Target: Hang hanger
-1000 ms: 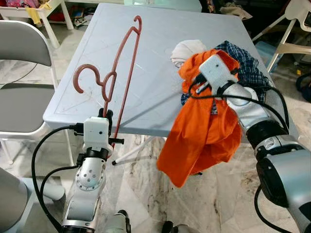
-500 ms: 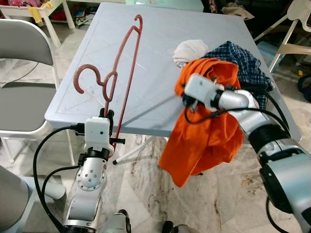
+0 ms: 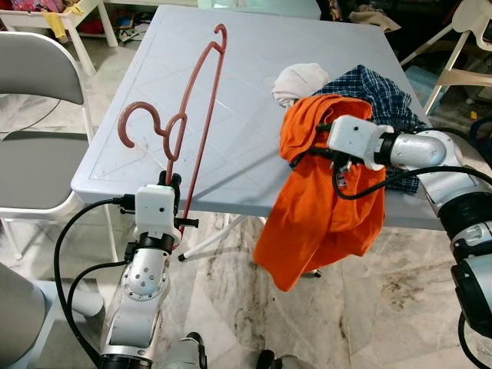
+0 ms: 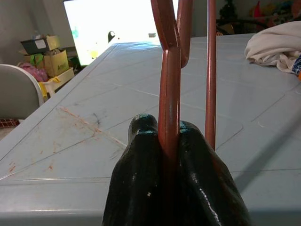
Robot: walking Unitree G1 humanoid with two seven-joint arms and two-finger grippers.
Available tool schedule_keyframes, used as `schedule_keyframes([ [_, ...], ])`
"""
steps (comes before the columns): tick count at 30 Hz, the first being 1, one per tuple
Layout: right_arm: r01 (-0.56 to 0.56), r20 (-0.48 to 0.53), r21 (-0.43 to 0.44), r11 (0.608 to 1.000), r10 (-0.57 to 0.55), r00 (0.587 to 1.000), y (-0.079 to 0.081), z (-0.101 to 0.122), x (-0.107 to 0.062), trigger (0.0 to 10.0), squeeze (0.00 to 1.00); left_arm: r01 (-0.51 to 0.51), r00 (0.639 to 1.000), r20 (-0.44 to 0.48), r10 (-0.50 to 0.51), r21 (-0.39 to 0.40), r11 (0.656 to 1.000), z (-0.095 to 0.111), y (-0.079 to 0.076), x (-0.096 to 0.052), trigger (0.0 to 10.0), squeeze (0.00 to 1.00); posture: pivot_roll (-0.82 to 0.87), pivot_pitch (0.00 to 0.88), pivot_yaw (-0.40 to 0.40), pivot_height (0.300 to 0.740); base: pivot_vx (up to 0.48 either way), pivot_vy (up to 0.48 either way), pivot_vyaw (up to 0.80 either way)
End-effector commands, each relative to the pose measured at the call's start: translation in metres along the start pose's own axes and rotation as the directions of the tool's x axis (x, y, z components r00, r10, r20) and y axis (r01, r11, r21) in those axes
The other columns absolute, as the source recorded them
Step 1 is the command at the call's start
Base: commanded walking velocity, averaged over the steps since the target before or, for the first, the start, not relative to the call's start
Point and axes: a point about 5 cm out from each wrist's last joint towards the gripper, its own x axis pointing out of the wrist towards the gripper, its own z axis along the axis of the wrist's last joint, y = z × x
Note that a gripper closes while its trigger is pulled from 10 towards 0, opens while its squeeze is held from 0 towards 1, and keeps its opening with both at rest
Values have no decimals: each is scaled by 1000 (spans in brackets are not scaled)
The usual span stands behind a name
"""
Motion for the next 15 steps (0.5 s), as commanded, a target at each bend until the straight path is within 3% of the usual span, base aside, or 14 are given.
schedule_keyframes([
  [1, -15, 9, 31, 999, 15, 1000, 3, -4, -6, 10000, 1000, 30, 997, -72, -30, -4, 1000, -13, -6, -3, 10000, 0, 135, 191, -71, 740, 0, 0, 0],
  [7, 133, -2, 183, 974, -135, 991, 0, -23, -28, 10000, 1000, 26, 997, -75, -26, 1, 1000, -14, -4, -4, 10000, 0, 141, 196, -71, 740, 0, 0, 0],
  [10, 199, -39, 300, 933, -197, 980, 11, -40, -44, 10000, 1000, 27, 997, -78, -26, 6, 1000, -14, -2, -5, 10000, 0, 137, 201, -60, 740, 0, 0, 0],
  [14, 214, -72, 330, 920, -201, 977, 20, -49, -54, 10000, 1000, 34, 996, -79, -33, 9, 999, -14, -1, -5, 10000, 0, 133, 202, -54, 740, 0, 0, 0],
  [15, 221, -90, 370, 903, -202, 975, 25, -56, -64, 10000, 1000, 46, 996, -79, -45, 10, 999, -14, -2, -5, 10000, 0, 120, 202, -42, 740, 0, 0, 0],
])
